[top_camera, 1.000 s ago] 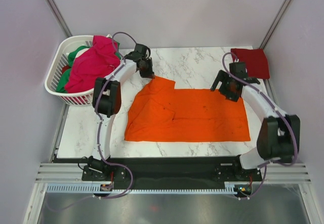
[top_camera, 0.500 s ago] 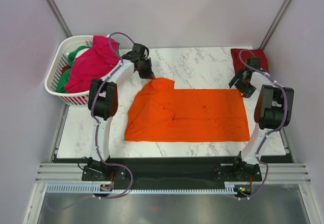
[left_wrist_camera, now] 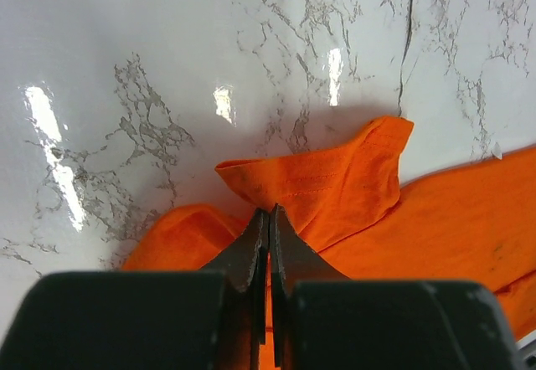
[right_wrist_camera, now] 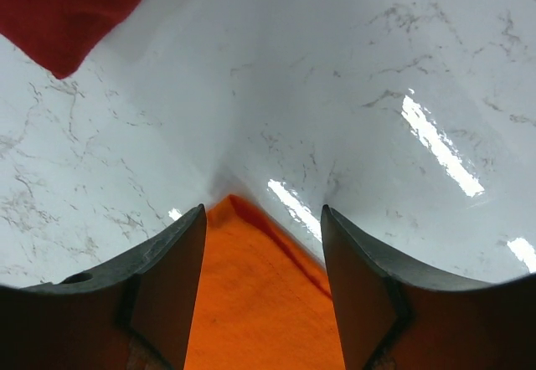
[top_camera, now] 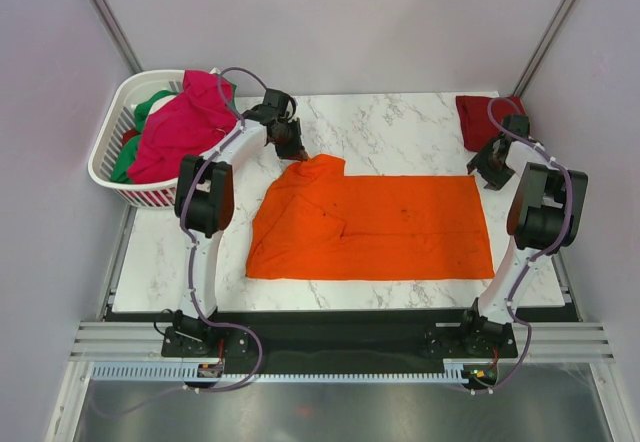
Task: Fold and stack the t-shirts
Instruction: Fold the tshirt
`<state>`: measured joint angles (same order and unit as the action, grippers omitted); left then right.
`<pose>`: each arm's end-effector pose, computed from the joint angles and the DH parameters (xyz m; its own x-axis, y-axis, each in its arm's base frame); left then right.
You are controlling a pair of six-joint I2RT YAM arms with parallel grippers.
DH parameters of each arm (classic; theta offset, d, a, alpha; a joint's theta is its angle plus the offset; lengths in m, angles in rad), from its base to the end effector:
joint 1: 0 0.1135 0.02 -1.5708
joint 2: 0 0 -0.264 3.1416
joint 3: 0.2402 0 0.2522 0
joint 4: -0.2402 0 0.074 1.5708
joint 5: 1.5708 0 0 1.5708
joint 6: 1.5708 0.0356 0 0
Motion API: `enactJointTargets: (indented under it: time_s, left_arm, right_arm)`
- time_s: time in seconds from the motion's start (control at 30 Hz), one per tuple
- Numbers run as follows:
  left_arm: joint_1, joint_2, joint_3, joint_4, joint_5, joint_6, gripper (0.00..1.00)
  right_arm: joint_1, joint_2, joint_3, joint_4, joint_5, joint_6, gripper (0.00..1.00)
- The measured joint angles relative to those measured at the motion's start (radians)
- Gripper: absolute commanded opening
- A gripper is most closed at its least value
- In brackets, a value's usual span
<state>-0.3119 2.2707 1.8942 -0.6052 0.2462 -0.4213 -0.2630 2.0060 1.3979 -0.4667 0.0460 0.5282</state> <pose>0.4734 -0.1618 0.1909 -0.8965 -0.1276 -0.4242 0.0656 0.9088 -0.4121 0.4039 -0.1105 0.1658 -0.5920 0.6808 -0.4314 0.6706 0.7130 0.2049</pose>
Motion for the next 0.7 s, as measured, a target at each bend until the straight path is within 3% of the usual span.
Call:
enactJointTargets:
  time_s: [0.27,0.37,0.5,0.53,0.6,0.7]
  left_arm:
    - [0.0,0.0,-0.001,0.0,0.0,0.0,0.02]
    - [0.0,0.0,-0.003,0.0,-0.001,0.0,0.02]
    - [0.0,-0.001,-0.005,0.0,-0.006,0.0,0.02]
    - [0.0,-0.001,-0.005,0.0,-0.006,0.0,0.02]
    - [0.0,-0.001,-0.005,0.0,-0.007,0.0,0.02]
    - [0.0,-0.003,-0.008,0.0,-0.01,0.0,0.02]
  right_arm:
    - [0.009,0.005,0.0,0.034,-0.05,0.002,0.62]
    - [0.02,0.006,-0.002,0.042,-0.061,0.0,0.54]
    - [0.037,0.006,-0.008,0.046,-0.068,-0.005,0.32]
    - [0.04,0.006,-0.01,0.047,-0.069,-0.006,0.17]
    - [0.045,0.006,-0.016,0.047,-0.067,-0.01,0.01]
    - [0.047,0.006,-0.019,0.048,-0.042,-0.012,0.0]
